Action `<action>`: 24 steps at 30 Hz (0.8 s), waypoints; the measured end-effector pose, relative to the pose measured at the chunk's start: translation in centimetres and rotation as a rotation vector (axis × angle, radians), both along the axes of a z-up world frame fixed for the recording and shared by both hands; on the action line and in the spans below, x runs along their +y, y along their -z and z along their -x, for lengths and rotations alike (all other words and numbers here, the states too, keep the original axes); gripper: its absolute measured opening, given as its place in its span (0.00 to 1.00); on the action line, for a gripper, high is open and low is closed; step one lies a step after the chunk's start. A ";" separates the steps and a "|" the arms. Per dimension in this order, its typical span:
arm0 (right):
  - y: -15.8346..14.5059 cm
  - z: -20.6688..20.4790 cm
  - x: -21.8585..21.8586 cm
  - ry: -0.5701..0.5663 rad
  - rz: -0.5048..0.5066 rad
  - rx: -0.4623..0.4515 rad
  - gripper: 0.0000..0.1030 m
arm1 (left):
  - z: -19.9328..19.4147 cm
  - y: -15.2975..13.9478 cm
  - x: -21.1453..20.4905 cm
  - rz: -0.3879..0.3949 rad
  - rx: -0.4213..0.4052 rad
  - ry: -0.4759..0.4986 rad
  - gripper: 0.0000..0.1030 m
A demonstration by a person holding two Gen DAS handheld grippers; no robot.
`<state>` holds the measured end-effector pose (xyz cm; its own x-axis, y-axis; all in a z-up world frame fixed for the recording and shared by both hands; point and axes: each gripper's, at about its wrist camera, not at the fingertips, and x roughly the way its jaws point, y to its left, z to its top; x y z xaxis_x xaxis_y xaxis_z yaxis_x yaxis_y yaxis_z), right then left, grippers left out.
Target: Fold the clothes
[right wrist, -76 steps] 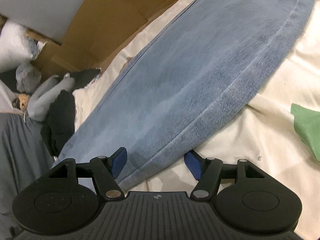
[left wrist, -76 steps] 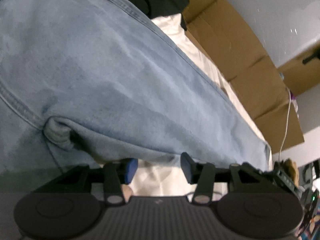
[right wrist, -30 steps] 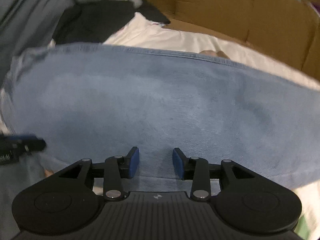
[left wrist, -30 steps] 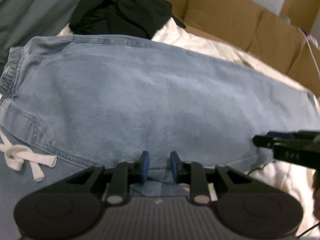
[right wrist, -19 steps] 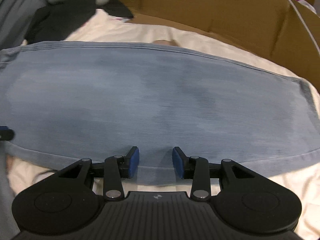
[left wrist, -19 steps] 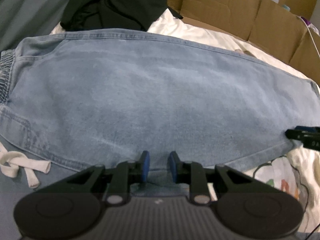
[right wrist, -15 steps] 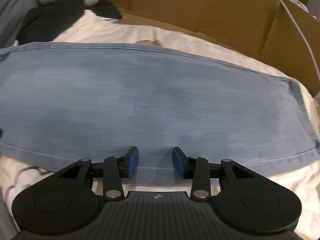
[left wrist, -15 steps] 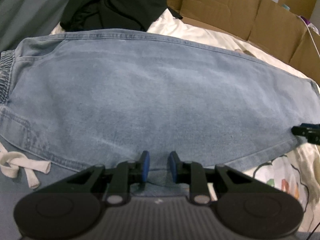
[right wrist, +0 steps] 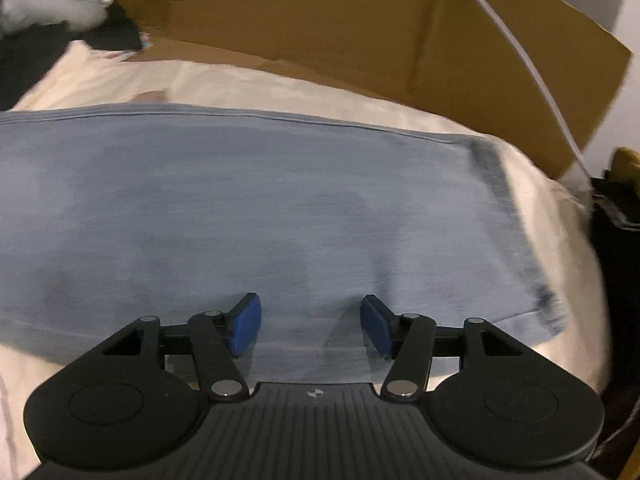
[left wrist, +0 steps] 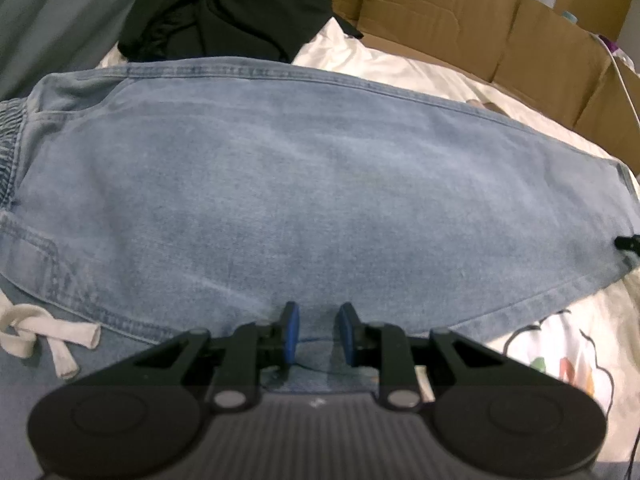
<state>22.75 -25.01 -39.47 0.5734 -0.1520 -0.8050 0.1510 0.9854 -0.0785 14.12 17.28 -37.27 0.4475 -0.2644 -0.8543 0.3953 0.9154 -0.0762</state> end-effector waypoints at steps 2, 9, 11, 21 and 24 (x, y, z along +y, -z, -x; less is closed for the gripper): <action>0.1 0.0 -1.4 0.023 0.008 0.003 0.60 | 0.0 0.0 0.0 0.003 -0.001 -0.003 0.23; 0.5 0.5 -5.7 0.102 0.044 0.018 0.60 | -0.5 -0.8 0.6 0.043 0.002 -0.005 0.23; 0.5 0.9 -6.8 0.136 0.036 0.020 0.60 | -0.9 -1.6 0.8 0.029 -0.027 -0.006 0.23; 0.2 0.5 -8.0 0.215 0.111 0.071 0.57 | -5.3 -2.9 4.5 -0.052 -0.103 -0.098 0.23; -0.4 0.0 -7.1 0.208 0.164 0.090 0.46 | -6.2 -1.9 4.6 -0.065 -0.094 -0.090 0.23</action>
<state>22.77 -32.13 -39.11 0.4435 -0.3916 -0.8062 0.3341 0.9069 -0.2567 20.36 21.92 -35.38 0.5457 -0.1650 -0.8216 0.3136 0.9494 0.0175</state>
